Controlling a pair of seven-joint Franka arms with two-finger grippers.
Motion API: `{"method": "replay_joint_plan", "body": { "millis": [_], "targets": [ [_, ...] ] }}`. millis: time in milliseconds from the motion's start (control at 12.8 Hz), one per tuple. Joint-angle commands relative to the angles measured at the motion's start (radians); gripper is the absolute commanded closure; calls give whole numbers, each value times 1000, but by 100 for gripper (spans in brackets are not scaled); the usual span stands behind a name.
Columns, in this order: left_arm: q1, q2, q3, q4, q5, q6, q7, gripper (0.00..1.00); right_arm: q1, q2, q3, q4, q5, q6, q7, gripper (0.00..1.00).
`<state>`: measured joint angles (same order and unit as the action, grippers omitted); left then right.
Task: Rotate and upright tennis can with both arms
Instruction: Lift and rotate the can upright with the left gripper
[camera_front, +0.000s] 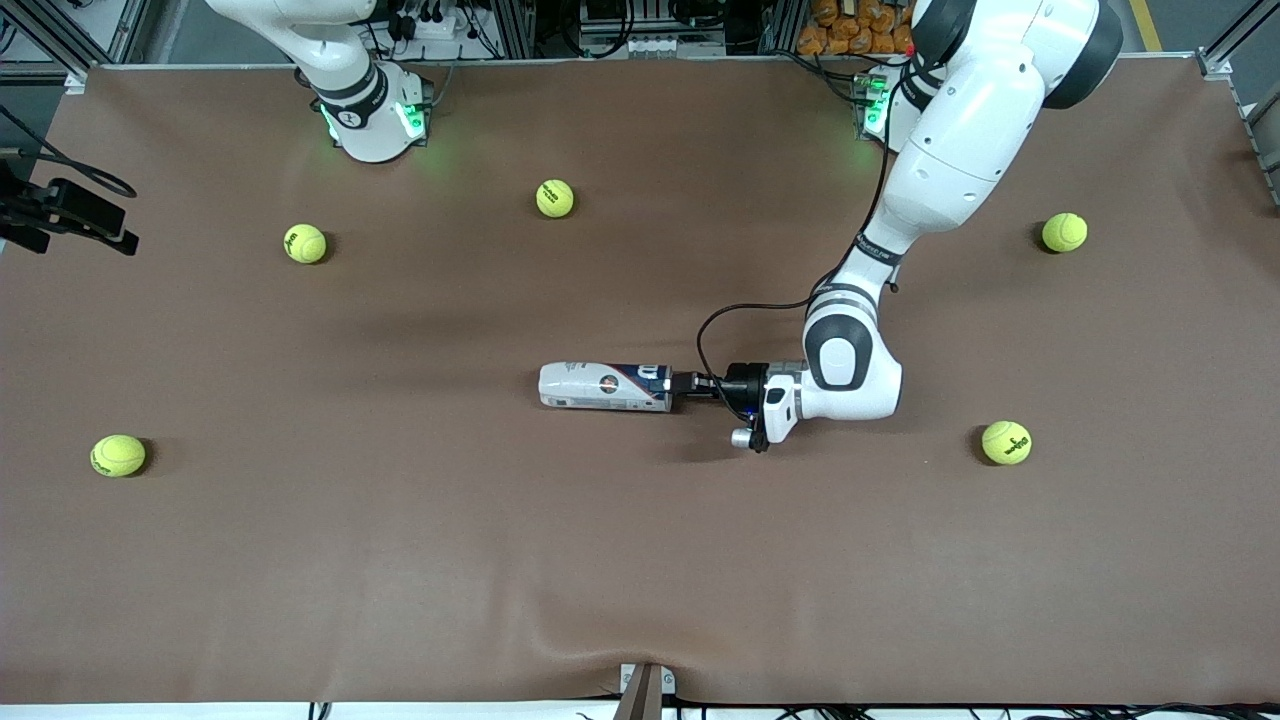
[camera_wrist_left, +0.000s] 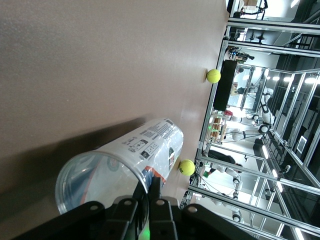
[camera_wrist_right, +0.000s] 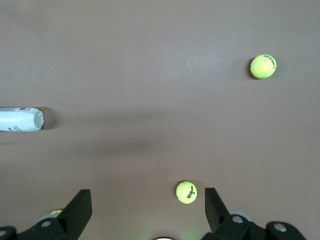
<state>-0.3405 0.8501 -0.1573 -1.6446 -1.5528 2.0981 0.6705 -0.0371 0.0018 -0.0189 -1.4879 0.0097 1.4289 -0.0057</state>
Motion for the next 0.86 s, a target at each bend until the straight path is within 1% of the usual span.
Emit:
{"method": "replay_joint_plan", "body": {
  "millis": [0,157,235,314,471,627,784],
  "targets": [
    [-6,-8,-1,19,-7,16,-79,100,2,-16,7,4,-65,-8,15,0],
    [-24,-46,2,61,-4,17,-248,100,-4,-14,4,6,-59,-8,4,0],
    [-47,-69,8,84,26,19,-335,100,3,-14,7,6,-60,-10,6,0],
    [-55,-84,13,98,81,25,-420,100,6,-14,7,6,-62,-8,4,0],
    [-61,-124,13,115,204,57,-538,100,11,-14,8,5,-60,-5,4,0],
    [-81,-181,13,120,337,65,-740,100,10,-14,8,4,-60,-4,4,0],
    [-104,-242,12,121,550,80,-972,100,10,-14,7,6,-60,-1,4,0]
  ]
}}
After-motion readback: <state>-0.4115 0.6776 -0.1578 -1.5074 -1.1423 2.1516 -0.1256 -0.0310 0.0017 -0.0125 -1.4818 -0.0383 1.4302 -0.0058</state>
